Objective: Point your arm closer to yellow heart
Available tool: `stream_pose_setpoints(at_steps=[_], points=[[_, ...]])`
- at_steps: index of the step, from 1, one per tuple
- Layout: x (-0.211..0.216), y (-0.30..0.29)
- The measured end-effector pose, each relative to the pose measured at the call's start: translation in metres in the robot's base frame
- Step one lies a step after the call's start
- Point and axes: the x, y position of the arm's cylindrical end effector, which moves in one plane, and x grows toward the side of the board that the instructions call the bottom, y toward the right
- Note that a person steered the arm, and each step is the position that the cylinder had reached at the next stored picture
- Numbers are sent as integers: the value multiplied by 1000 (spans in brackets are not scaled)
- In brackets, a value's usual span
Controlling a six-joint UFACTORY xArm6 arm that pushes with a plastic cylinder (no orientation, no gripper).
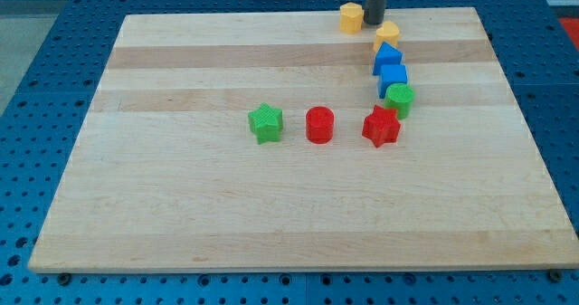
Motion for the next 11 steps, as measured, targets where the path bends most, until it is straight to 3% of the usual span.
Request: stream_pose_setpoints(at_steps=[1,3,4,6,7,9,10,11], points=[[-20,-43],[15,-125],[-17,-86],[-20,21],[16,23],[26,78],[49,47],[49,52]])
